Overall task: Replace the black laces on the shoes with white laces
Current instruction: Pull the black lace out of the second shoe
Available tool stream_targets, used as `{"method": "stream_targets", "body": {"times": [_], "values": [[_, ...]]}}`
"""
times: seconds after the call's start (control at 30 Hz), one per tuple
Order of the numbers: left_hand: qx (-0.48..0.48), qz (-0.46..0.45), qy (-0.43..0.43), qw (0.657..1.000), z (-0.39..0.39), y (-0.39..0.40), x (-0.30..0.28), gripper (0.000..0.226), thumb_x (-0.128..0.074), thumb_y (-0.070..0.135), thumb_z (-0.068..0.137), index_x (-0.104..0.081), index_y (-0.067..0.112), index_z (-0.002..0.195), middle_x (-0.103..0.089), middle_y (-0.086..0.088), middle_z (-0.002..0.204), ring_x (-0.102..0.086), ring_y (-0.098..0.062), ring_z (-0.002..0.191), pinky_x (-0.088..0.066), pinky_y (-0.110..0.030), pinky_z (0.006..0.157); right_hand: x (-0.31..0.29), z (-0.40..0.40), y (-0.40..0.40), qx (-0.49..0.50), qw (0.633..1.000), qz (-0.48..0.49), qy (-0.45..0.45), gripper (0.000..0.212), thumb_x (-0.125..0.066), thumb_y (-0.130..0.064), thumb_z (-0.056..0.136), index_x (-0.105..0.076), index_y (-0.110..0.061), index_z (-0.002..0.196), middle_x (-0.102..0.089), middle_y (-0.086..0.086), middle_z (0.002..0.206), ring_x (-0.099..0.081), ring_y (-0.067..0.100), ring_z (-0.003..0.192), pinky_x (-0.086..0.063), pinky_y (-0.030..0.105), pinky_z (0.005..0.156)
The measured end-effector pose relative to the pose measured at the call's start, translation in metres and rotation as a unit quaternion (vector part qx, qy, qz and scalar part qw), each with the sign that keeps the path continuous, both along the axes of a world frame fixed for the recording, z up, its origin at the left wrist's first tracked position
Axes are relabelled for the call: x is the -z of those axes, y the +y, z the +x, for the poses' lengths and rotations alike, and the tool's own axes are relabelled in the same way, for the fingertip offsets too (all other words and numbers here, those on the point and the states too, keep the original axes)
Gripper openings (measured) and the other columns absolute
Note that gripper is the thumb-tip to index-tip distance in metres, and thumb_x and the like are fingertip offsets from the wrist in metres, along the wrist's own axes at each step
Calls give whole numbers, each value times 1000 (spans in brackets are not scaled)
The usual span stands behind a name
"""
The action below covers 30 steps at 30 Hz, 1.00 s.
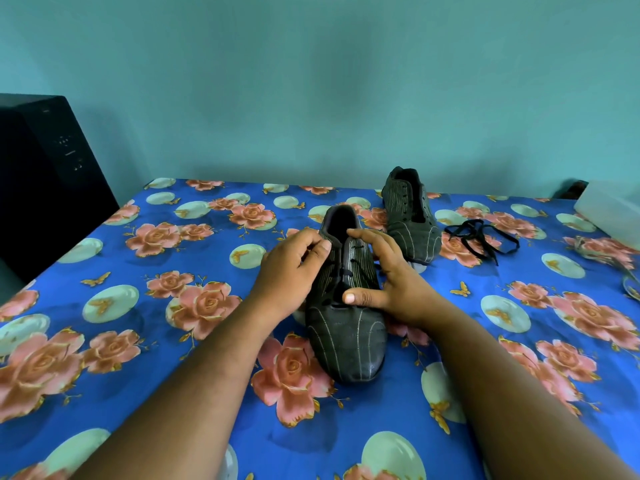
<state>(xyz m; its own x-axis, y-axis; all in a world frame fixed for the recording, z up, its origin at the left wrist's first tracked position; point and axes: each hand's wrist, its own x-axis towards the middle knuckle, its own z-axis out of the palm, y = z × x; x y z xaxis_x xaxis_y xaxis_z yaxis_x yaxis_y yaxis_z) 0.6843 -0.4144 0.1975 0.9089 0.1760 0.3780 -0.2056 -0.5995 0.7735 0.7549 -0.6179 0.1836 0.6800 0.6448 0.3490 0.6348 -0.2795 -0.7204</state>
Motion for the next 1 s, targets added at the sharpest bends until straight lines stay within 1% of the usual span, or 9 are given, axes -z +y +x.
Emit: {"method": "stream_targets", "body": {"times": [0.17, 0.27, 0.33, 0.4, 0.47, 0.57, 0.67, 0.83, 1.0], "values": [[-37, -181, 61, 981, -1, 9, -8, 28, -50, 22, 105, -60, 20, 78, -69, 4, 82, -62, -7, 77, -49, -31, 72, 3, 3, -1, -4, 1000, 11, 13, 98, -77, -67, 67, -35, -36, 149, -35, -8, 147, -33, 3, 142, -30, 17, 116], [-127, -118, 75, 982, 3, 22, 2, 22, -60, 35, 95, -61, 17, 83, -65, -2, 81, -62, -26, 78, -55, -44, 71, 6, 2, 0, 27, 999, 21, -6, 89, -70, -71, 75, -37, -36, 149, -38, -9, 146, -36, 1, 140, -32, 18, 115], [-176, -26, 65, 982, 4, 28, 3, 22, -69, 39, 91, -61, 23, 103, -63, 9, 99, -59, -21, 93, -50, -39, 81, 5, 0, 1, 70, 997, 26, -27, 81, -68, -71, 78, -42, -37, 147, -41, -10, 144, -38, -6, 134, -31, 12, 110], [-137, -29, 48, 989, 4, 31, -2, 38, -70, 35, 91, -55, 32, 126, -57, 15, 117, -56, -8, 100, -47, -36, 87, 3, 0, 2, 82, 996, 26, -34, 76, -66, -69, 80, -44, -38, 146, -43, -10, 142, -40, -11, 130, -30, 6, 106], [-43, -80, 69, 994, -1, 27, -9, 38, -67, 31, 94, -55, 35, 130, -57, 13, 112, -55, 2, 87, -46, -31, 81, 3, 0, 1, 72, 997, 19, -30, 74, -65, -67, 83, -43, -38, 148, -44, -12, 141, -41, -9, 130, -33, 8, 106], [67, -65, 135, 986, -8, 21, -10, 45, -67, 45, 93, -54, 38, 136, -63, 10, 108, -61, -3, 96, -48, -26, 85, 2, 1, 0, 69, 997, 7, -38, 76, -66, -63, 83, -42, -37, 149, -45, -15, 140, -42, -8, 131, -33, 8, 106], [54, -17, 114, 992, -6, 19, -7, 53, -68, 44, 93, -51, 36, 143, -59, 12, 116, -58, 2, 99, -44, -16, 83, -2, 2, 1, 81, 995, 0, -60, 75, -66, -61, 83, -44, -34, 149, -46, -16, 142, -41, -8, 133, -34, 13, 109], [31, -22, 69, 997, -2, 11, -1, 59, -65, 35, 98, -41, 33, 151, -54, 12, 132, -55, 4, 103, -42, -16, 91, -11, 4, 10, 159, 964, -6, -211, 51, -77, -49, 84, -65, -28, 129, -57, -2, 123, -58, 19, 115, -51, 39, 94], [48, -33, 113, 992, -1, 14, -2, 69, -68, 42, 94, -35, 34, 155, -47, 9, 141, -56, -7, 109, -44, -29, 107, -8, -1, 16, 174, 903, -14, -393, 17, -72, -39, 89, -79, -25, 97, -65, -2, 93, -59, 26, 87, -47, 42, 74]]}}
